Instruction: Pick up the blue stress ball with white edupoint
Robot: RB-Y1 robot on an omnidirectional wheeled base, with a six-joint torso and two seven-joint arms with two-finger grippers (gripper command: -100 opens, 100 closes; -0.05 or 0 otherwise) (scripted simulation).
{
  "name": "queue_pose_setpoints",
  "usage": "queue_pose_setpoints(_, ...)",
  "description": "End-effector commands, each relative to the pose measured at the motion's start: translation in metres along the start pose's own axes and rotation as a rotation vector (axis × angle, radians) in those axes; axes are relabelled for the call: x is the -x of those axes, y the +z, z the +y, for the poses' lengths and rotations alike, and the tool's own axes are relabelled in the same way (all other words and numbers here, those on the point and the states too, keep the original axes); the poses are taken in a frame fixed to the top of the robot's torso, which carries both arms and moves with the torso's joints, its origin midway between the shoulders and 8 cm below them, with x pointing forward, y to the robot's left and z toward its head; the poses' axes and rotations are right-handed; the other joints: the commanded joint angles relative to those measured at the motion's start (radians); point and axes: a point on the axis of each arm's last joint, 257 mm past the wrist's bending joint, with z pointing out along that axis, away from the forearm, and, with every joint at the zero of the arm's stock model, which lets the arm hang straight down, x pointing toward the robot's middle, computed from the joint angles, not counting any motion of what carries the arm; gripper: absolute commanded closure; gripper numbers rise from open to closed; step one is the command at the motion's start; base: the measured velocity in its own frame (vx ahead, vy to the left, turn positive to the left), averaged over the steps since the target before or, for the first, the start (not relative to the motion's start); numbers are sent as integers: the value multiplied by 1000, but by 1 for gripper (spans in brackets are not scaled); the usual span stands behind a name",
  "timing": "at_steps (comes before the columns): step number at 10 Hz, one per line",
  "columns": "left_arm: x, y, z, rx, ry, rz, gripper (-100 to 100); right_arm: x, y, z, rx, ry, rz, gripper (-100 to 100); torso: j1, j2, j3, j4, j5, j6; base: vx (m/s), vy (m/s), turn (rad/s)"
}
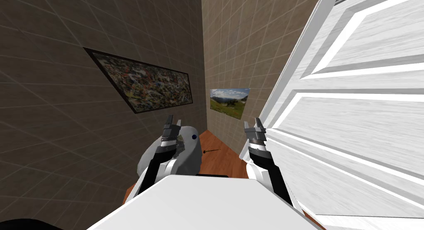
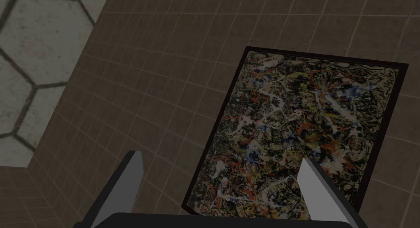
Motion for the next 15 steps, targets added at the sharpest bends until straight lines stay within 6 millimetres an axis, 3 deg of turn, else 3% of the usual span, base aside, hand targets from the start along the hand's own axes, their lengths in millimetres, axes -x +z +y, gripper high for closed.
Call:
queue_pose_setpoints(1,-3,-4,8,16,1,28,-100,0,0,0,0,0,0,0,0,0,0,0,0,0,-20,-15,-57)
queue_pose_setpoints(7,-8,-44,68,164,-30,139,-100,0,0,0,0,0,0,0,-3,3,2,1,-1,0,-47,-55,-120)
queue_pose_setpoints(13,4,-116,147,402,-80,213,-100,0,0,0,0,0,0,0,-4,1,1,0,-1,0,-6,-58,-154)
queue_pose_setpoints(14,5,-117,148,403,-84,212,-100,0,0,0,0,0,0,0,-3,0,0,0,-1,0,11,-33,-62)
queue_pose_setpoints(15,9,-132,161,451,-92,220,-100,0,0,0,0,0,0,0,-2,0,0,0,-1,0,11,-25,-132)
